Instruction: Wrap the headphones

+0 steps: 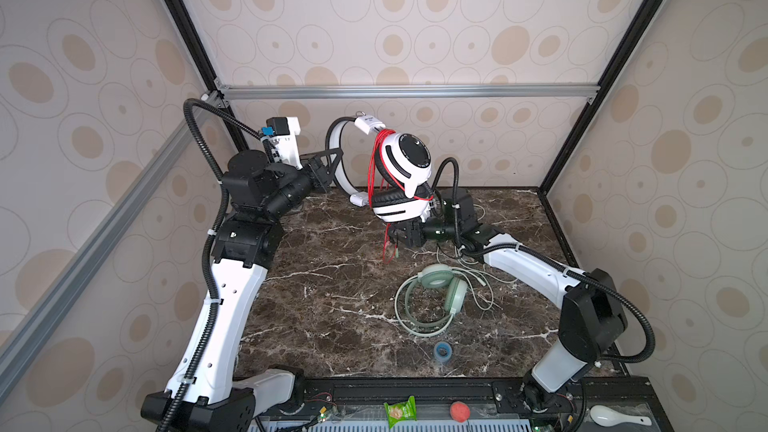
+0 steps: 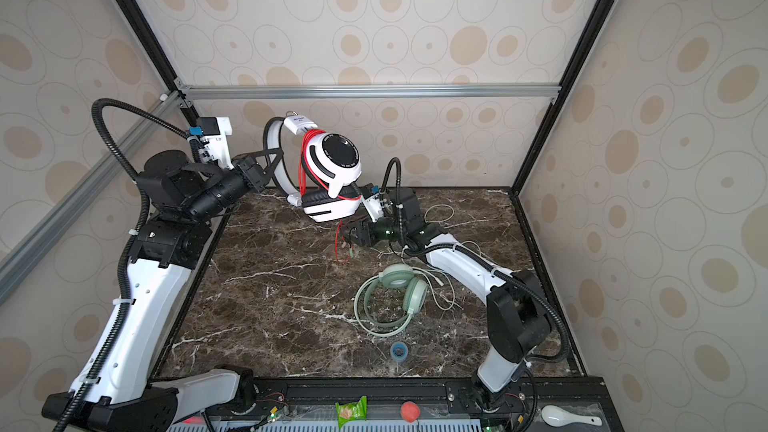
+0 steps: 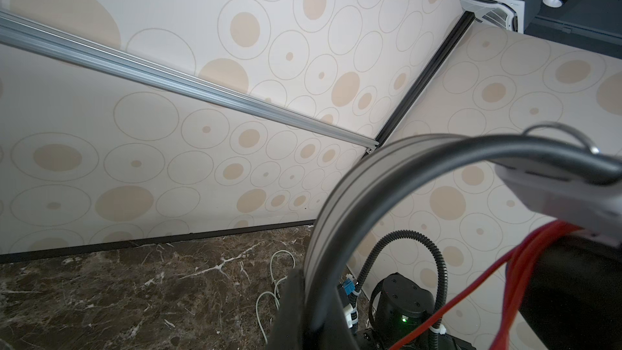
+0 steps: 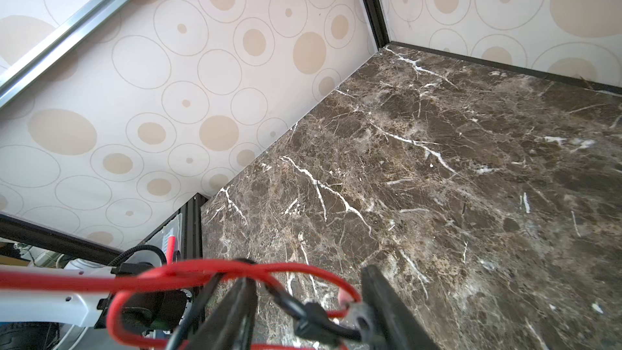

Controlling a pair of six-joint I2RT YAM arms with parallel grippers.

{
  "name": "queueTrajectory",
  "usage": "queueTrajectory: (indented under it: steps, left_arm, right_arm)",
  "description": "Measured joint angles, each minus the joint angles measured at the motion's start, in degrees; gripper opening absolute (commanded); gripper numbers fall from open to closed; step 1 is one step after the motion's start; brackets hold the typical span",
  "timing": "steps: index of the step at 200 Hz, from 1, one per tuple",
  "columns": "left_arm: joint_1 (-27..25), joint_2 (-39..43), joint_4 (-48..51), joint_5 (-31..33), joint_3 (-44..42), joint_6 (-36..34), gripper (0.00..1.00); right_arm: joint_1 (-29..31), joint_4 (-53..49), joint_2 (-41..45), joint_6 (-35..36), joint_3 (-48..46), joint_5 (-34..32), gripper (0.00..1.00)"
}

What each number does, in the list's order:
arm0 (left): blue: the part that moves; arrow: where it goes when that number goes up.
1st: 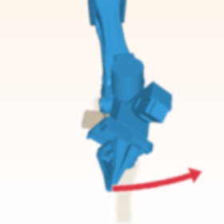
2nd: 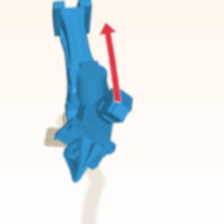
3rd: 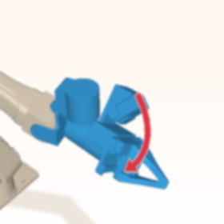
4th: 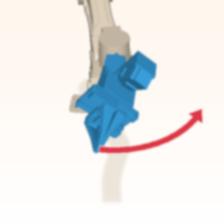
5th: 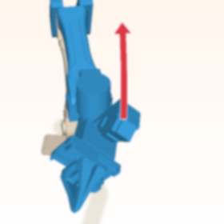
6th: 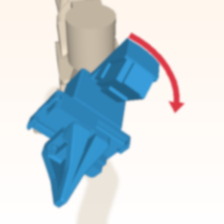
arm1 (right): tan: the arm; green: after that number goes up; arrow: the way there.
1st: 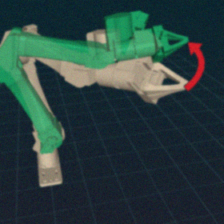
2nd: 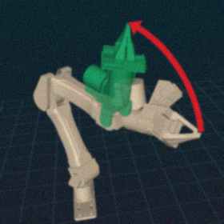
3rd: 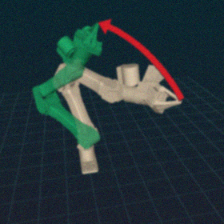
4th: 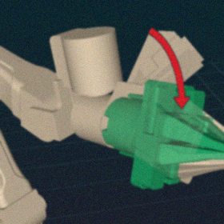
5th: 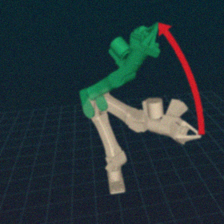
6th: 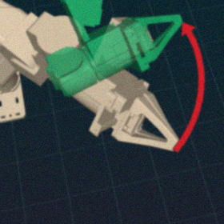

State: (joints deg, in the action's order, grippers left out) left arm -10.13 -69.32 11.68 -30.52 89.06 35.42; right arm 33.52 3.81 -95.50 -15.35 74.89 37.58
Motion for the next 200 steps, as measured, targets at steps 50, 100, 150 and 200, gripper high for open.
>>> queueTrajectory:
  steps: [50,100,150,200]
  left_arm:
    - [0.00,0.00,-0.48,0.00,0.00,0.46,0.00]
    - [0.00,-0.15,-0.46,-0.02,0.00,0.46,0.00]
    - [0.00,-0.76,-0.44,-0.02,0.00,0.46,0.00]
    - [0.11,-0.83,-0.44,0.17,0.00,0.46,0.00]
  right_arm:
    - [1.29,0.48,-0.72,-0.44,0.37,0.22,0.50]
    - [1.77,0.00,0.61,0.44,-3.39,-0.22,0.31]
    - [1.95,-1.42,1.44,1.55,-3.63,-1.49,0.16]
    - [2.14,-2.91,5.14,2.43,-6.03,-3.61,0.29]
